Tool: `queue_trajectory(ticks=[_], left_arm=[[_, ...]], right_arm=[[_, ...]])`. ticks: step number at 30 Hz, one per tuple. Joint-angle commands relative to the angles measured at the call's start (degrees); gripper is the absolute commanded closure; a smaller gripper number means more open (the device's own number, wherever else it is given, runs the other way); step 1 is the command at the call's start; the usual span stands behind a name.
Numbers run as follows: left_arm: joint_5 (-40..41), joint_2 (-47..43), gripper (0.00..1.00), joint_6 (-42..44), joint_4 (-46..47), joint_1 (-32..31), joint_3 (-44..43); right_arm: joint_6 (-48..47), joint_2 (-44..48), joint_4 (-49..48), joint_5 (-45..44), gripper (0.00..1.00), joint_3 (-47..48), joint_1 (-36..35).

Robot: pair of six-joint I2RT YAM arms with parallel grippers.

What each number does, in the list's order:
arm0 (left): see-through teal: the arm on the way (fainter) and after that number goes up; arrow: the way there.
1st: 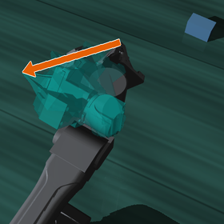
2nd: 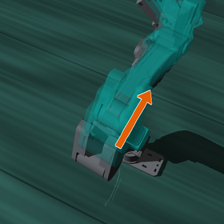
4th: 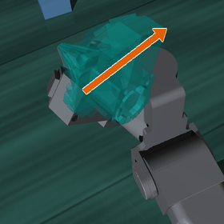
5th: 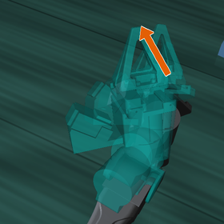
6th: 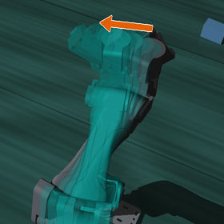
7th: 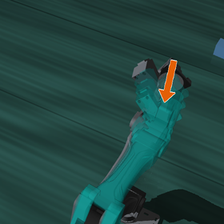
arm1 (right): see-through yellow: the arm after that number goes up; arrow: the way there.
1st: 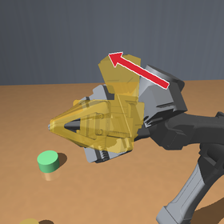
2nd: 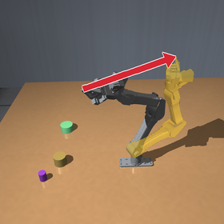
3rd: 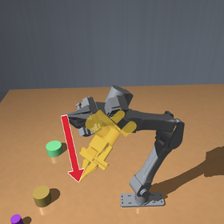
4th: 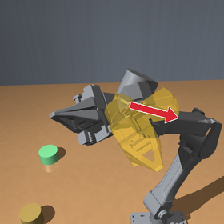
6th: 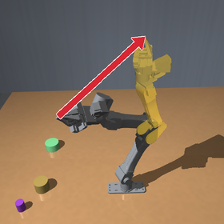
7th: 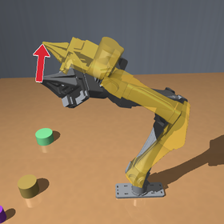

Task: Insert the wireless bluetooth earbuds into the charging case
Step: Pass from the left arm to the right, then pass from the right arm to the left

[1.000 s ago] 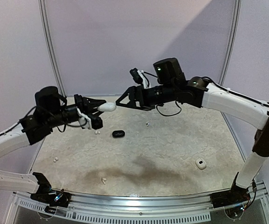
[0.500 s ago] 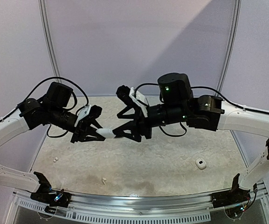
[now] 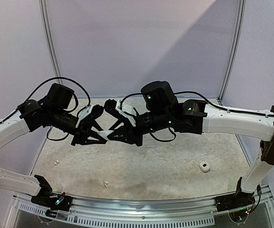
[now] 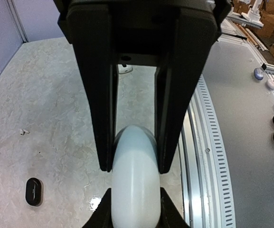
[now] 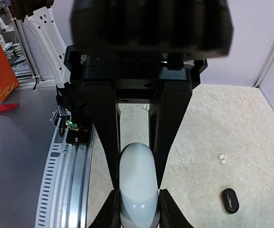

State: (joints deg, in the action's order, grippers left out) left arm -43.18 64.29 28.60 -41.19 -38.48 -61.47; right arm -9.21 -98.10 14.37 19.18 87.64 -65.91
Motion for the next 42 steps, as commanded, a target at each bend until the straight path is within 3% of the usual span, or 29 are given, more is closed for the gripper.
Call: queue_trajectory(ticks=[1, 5, 7, 8, 10, 16, 23, 25, 29, 35, 42], left_arm=[[-1.0, -0.5, 1.00, -1.1, 0.9, 0.1, -0.4], [-1.1, -0.8, 1.00, -2.6, 2.9, 0.4, -0.1], [-3.0, -1.9, 0.48, -8.2, 7.4, 1.6, 1.1], [-3.9, -2.5, 0.29, -10.1, 9.5, 2.3, 1.9], [-5.1, -4.3, 0.21, -13.8, 14.5, 3.5, 4.5], [-7.8, -9.9, 0.22, -27.8, 34.8, 5.7, 15.1], [-5.3, -10.1, 0.46, -39.5, 52.4, 5.7, 18.6], [-5.3, -9.9, 0.45, -40.2, 54.7, 5.7, 18.3], [-6.7, -9.4, 0.31, -43.0, 61.1, 5.2, 19.6], [-6.7, -8.1, 0.40, -46.1, 65.8, 4.7, 19.9], [-9.2, -7.5, 0.37, -46.3, 65.7, 4.5, 18.3]], right_arm=[[-0.3, -1.1, 3.5, 0.5, 0.80, 2.6, -0.2], [-0.6, -1.6, 6.5, 1.5, 0.99, 4.1, -0.2], [-0.3, -0.6, 4.7, 1.1, 1.00, 3.5, 0.0], [0.1, 0.5, 3.4, 1.1, 1.00, 2.8, 0.3], [1.6, 2.3, -0.7, 1.4, 1.00, 1.0, 1.0], [4.4, 7.9, -13.6, 2.9, 1.00, -3.6, 1.7], [4.1, 8.2, -18.4, 4.5, 1.00, -3.6, 1.7], [3.9, 8.0, -18.7, 4.2, 1.00, -3.5, 1.7], [3.7, 7.9, -19.1, 4.0, 1.00, -3.5, 1.7], [3.2, 7.7, -18.7, 4.1, 1.00, -3.2, 1.7], [2.9, 7.6, -17.4, 1.9, 1.00, -3.2, 1.7]])
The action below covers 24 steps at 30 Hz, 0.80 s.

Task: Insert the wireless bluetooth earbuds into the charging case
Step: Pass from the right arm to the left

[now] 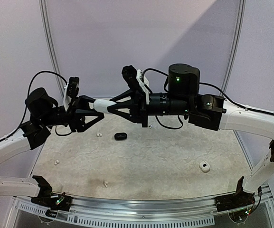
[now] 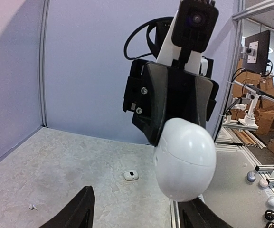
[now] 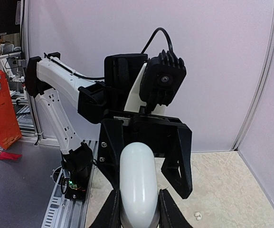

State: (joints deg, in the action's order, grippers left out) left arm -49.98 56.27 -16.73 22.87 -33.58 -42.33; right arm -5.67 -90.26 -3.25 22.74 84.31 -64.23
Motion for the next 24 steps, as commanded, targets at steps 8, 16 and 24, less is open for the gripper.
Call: queue_trajectory(ticks=[8, 16, 24], left_arm=[[-2.0, 1.1, 0.46, -1.8, 0.7, -0.5, -1.9], [-2.2, 0.9, 0.66, -2.2, -0.5, -0.7, -2.1], [-2.0, 0.7, 1.00, 0.2, -2.3, -0.8, -2.2]], right_arm=[[-0.9, -1.4, 2.6, -2.3, 1.00, 1.4, 0.1], [-1.3, -1.6, 3.2, -3.5, 1.00, 1.4, 0.1], [-0.8, -1.9, 5.4, -4.7, 0.93, 1.8, 0.0]])
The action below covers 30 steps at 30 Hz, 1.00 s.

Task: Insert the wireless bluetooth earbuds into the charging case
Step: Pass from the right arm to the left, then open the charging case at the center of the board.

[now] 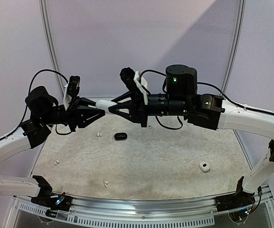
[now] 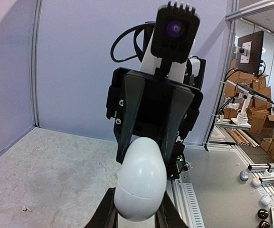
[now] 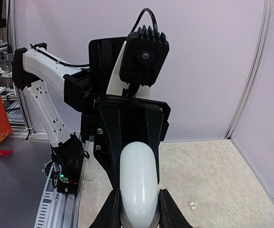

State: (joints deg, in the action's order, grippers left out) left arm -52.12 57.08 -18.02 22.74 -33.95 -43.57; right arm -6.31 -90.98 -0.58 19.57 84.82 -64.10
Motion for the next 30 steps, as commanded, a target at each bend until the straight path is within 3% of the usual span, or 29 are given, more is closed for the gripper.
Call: queue_trajectory(ticks=[1, 2, 4, 7, 15, 23, 30], left_arm=[[0.1, -0.3, 1.00, 2.9, -3.4, -0.5, -1.0], [0.3, -0.5, 1.00, 5.3, -4.9, -0.5, -1.2], [1.4, -1.0, 1.00, 10.1, -8.1, -0.6, -1.9], [1.7, -1.3, 1.00, 16.5, -10.8, -1.1, -2.6], [1.3, -1.9, 1.00, 24.1, -15.6, -1.3, -3.3], [1.6, -2.4, 1.00, 39.3, -28.0, -1.3, -4.8], [1.4, -2.7, 1.00, 40.0, -28.1, -1.3, -4.9]], right_arm=[[0.2, -1.2, 2.9, -2.6, 0.83, 1.3, -0.1], [0.7, -1.3, 3.1, -3.5, 0.72, 1.4, -0.1], [0.8, -1.6, 4.3, -5.0, 0.62, 2.2, -0.1], [0.7, -3.4, 6.6, -5.5, 0.54, 4.7, -0.1], [0.2, -5.4, 8.4, -7.2, 0.57, 6.3, -0.1], [1.2, -4.5, 8.5, -7.4, 0.60, 6.3, 0.8], [1.9, -4.9, 8.8, -7.0, 0.61, 5.7, 1.1]])
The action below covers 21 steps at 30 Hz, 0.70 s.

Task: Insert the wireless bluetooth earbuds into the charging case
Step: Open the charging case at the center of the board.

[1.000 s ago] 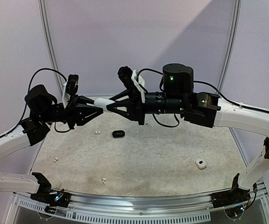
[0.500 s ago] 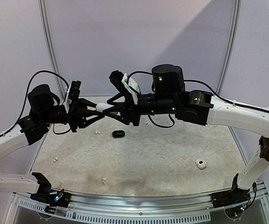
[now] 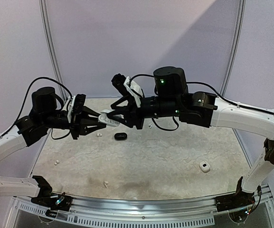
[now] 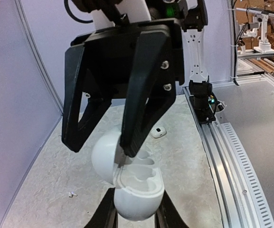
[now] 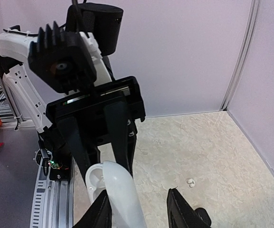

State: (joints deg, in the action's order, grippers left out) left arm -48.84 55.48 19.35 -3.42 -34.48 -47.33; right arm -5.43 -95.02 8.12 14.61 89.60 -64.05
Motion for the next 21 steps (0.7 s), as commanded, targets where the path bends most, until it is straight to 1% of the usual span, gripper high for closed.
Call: queue_trajectory(ticks=[1, 5, 8, 11, 14, 16, 18, 21], left_arm=[[-2.0, -1.2, 1.00, 2.5, -1.9, -0.8, -1.1], [-2.1, -1.3, 1.00, 1.7, -1.7, -0.8, -1.0], [-2.2, -1.3, 1.00, -1.0, -0.5, -0.8, -0.6], [-1.4, -1.2, 1.00, -8.2, 3.5, -0.6, 0.7], [0.2, -0.7, 1.00, -17.8, 8.8, -0.2, 2.7], [1.2, 0.0, 1.00, -22.2, 10.0, 0.0, 3.6], [1.6, 0.2, 1.00, -25.4, 11.2, 0.1, 4.6], [1.9, 0.6, 1.00, -28.0, 12.2, 0.2, 5.3]], right_arm=[[1.2, -0.9, 0.2, -2.1, 0.60, 0.7, 1.2], [2.7, -0.7, -0.1, -2.0, 0.61, -0.5, 2.0], [3.3, -0.8, 0.7, -2.2, 0.59, -0.6, 2.5], [5.0, -0.9, 1.0, -1.6, 0.54, -0.6, 3.6], [7.6, -1.0, 0.6, 1.8, 0.46, -0.3, 4.2], [7.4, -1.1, 0.3, 3.9, 0.42, 0.1, 4.3], [7.5, -1.5, 0.7, 4.9, 0.40, 0.9, 4.2], [7.3, -2.0, 2.0, 5.3, 0.38, 1.8, 4.3]])
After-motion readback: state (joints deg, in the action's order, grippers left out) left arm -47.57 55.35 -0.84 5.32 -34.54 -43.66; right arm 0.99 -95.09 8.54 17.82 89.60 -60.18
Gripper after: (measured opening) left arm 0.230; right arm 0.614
